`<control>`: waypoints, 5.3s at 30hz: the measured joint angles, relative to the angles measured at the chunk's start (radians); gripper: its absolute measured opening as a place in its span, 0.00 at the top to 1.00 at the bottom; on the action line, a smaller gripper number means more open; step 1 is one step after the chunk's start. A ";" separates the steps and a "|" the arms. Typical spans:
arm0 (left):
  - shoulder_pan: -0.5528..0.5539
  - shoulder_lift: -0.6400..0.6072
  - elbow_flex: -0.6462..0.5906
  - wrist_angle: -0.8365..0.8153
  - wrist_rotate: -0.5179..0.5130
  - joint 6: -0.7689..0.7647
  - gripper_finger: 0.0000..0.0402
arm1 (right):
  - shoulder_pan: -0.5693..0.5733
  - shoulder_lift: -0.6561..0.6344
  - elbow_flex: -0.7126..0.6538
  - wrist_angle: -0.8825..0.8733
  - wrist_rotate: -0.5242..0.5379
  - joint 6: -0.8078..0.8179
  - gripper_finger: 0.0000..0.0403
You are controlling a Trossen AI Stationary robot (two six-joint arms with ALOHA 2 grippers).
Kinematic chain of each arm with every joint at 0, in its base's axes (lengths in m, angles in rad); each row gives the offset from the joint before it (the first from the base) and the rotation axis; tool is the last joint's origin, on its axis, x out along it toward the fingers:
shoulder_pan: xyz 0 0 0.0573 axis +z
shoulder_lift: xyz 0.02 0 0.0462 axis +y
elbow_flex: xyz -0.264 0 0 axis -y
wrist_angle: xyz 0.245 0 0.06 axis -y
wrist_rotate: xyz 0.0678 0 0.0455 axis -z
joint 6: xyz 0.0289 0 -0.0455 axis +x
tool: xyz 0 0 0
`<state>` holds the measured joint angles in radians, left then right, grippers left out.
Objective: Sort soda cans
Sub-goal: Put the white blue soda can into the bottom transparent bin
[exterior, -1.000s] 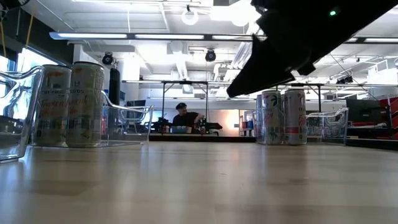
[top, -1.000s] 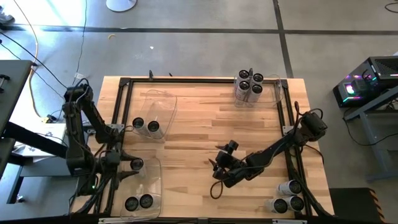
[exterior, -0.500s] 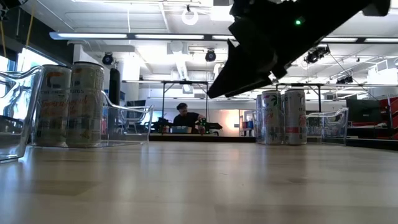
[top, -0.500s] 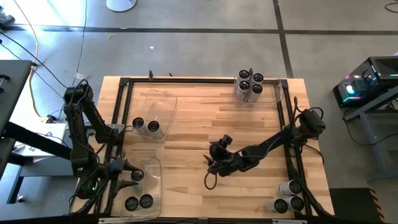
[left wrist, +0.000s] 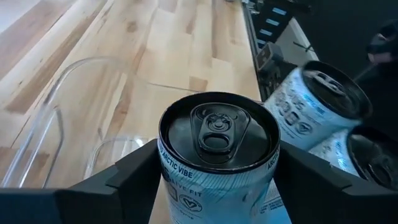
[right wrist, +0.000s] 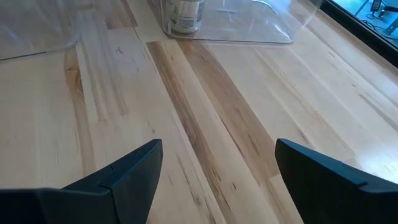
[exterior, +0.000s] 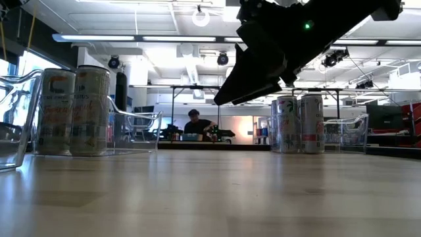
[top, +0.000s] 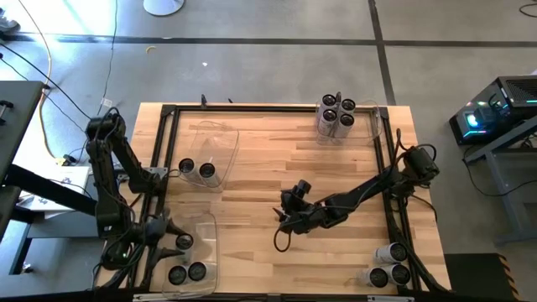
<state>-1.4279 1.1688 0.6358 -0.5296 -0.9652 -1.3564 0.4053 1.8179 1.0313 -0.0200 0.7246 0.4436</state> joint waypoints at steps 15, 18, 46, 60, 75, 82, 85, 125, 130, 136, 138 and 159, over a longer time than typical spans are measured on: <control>-0.057 0.151 0.000 0.223 -0.180 0.383 0.39 | -0.026 0.000 0.000 0.002 0.000 0.039 0.24; -0.091 0.156 0.000 0.221 -0.205 0.379 0.39 | -0.045 0.000 0.000 0.002 -0.001 0.054 0.24; -0.095 0.158 -0.001 0.218 -0.179 0.323 0.30 | -0.077 0.000 0.000 0.003 -0.076 0.072 0.24; -0.069 0.150 0.001 0.149 -0.177 0.188 0.23 | -0.077 0.000 0.000 0.003 -0.086 0.072 0.24; -0.068 -0.032 0.015 0.135 -0.169 0.373 0.14 | -0.077 0.000 0.000 0.008 -0.087 0.053 0.24; -0.040 -0.129 0.072 0.140 -0.305 0.653 0.14 | -0.051 -0.036 0.029 0.023 -0.082 -0.013 0.24; 0.023 -0.173 0.085 0.139 -0.358 0.762 0.14 | -0.031 -0.090 0.071 -0.010 -0.073 -0.083 0.24; 0.875 0.092 0.083 0.758 0.222 1.305 0.14 | 0.487 -0.522 0.109 -1.403 -1.022 1.598 0.24; 0.875 0.096 0.083 0.753 0.222 1.305 0.14 | 0.574 -0.557 0.049 -1.298 -1.002 1.727 0.24; 0.875 0.096 0.083 0.752 0.222 1.305 0.14 | 0.635 -0.557 -0.015 -1.146 -0.931 1.785 0.24; 0.876 0.096 0.083 0.753 0.222 1.305 0.14 | 0.646 -0.557 -0.021 -1.144 -0.920 1.793 0.24; 0.876 0.096 0.083 0.707 0.221 1.292 0.14 | 0.665 -0.496 0.011 -1.089 -1.008 1.843 0.24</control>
<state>-0.5519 1.2644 0.7189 0.1777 -0.7441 -0.0643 1.0698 1.3218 1.0428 -1.1094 -0.2836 2.2865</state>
